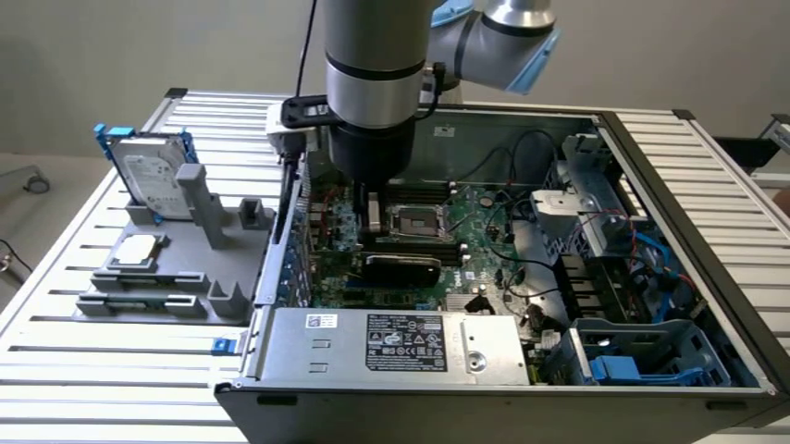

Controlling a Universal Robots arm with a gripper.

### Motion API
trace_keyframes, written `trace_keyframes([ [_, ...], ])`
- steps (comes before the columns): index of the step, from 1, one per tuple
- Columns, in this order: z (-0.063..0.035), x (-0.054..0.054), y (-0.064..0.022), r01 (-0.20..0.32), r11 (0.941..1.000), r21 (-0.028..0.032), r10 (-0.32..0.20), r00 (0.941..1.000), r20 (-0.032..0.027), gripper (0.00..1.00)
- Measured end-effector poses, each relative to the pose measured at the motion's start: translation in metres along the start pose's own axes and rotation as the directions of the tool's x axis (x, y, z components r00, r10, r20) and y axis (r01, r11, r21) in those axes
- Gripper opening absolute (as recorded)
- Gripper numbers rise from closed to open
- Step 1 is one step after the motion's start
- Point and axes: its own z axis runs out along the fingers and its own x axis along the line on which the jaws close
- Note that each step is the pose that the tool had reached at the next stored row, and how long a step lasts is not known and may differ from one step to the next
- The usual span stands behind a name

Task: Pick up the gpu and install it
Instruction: 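Press down on the gpu until it lock into place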

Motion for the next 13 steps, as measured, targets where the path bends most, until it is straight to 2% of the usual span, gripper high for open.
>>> trace_keyframes([
  [3, -0.0002, -0.001, 0.0078, 0.0, 1.0, -0.007, 0.0, 1.0, 0.0013, 0.11],
  [10, 0.0, -0.003, 0.0229, -0.001, 0.9995, -0.0325, 0.001, 1.0, 0.0048, 0.11],
  [13, 0.0001, -0.003, 0.0273, -0.001, 0.9992, -0.0395, 0.002, 1.0, 0.0057, 0.11],
])
